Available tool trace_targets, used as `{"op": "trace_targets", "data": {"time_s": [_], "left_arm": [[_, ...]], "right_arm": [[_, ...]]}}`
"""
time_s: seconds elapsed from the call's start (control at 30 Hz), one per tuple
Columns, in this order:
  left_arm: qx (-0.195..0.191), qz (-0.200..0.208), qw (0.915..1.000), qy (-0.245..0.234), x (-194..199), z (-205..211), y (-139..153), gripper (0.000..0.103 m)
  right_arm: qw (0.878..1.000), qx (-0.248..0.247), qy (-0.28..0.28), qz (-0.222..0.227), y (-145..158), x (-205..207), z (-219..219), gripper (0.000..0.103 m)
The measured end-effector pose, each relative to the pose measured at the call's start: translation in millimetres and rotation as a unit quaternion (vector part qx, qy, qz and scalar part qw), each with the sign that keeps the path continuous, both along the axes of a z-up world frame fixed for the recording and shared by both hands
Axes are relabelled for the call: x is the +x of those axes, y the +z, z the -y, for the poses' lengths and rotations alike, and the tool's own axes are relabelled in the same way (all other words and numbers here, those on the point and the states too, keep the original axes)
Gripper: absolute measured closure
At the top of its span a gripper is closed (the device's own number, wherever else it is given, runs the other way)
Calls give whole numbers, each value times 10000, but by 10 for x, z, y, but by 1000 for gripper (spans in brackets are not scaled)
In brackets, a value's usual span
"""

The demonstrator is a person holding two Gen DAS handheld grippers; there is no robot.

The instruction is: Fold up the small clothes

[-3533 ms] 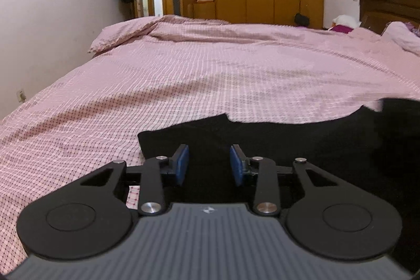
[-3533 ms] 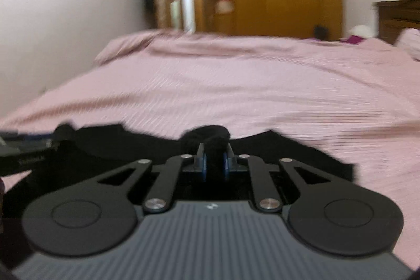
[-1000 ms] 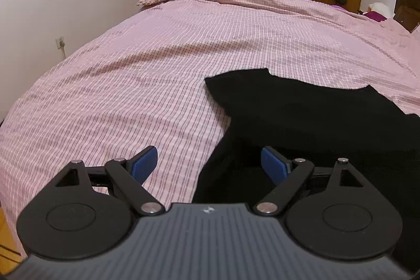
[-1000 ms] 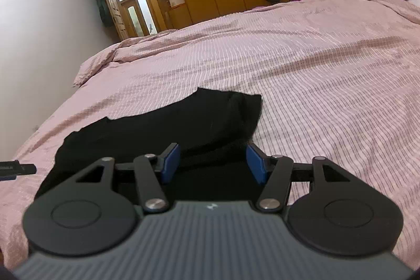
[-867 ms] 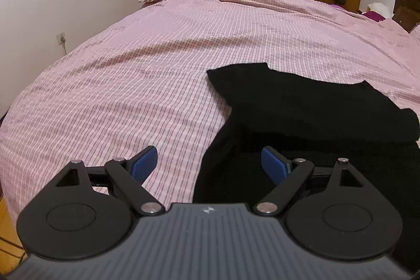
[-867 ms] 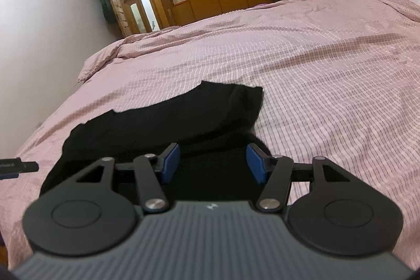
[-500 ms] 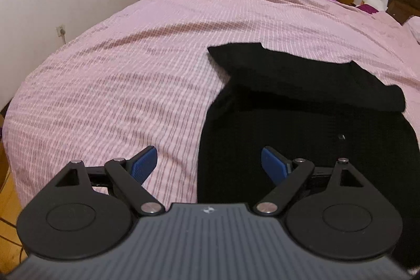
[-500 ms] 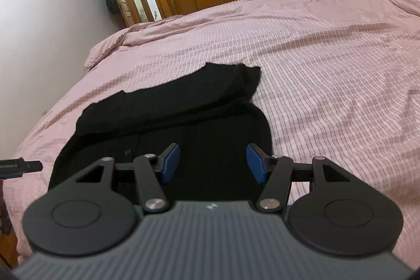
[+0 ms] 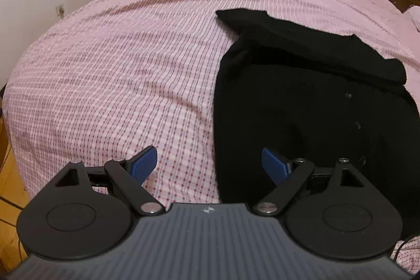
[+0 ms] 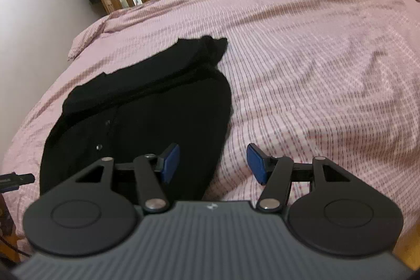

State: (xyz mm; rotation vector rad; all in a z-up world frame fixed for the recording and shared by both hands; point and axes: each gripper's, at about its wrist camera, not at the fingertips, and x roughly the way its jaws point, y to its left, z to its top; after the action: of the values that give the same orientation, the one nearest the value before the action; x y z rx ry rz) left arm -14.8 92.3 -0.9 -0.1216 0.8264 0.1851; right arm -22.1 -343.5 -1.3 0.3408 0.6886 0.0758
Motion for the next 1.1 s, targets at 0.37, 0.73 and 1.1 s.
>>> {"op": "trace_targets", "data": {"time_s": [0.37, 0.73, 1.1], "left_arm": [[-114, -252, 9990, -342, -15, 34, -196, 13], [-754, -267, 9924, -932, -13, 118, -385, 13], [-1310, -340, 9830, -1237, -24, 142, -515, 18]], "right_arm": [[9987, 133, 420, -272, -143, 44, -208, 45], [9966, 392, 424, -585, -328, 62, -222, 45], [9956, 636, 340, -594, -404, 144, -263, 42]]}}
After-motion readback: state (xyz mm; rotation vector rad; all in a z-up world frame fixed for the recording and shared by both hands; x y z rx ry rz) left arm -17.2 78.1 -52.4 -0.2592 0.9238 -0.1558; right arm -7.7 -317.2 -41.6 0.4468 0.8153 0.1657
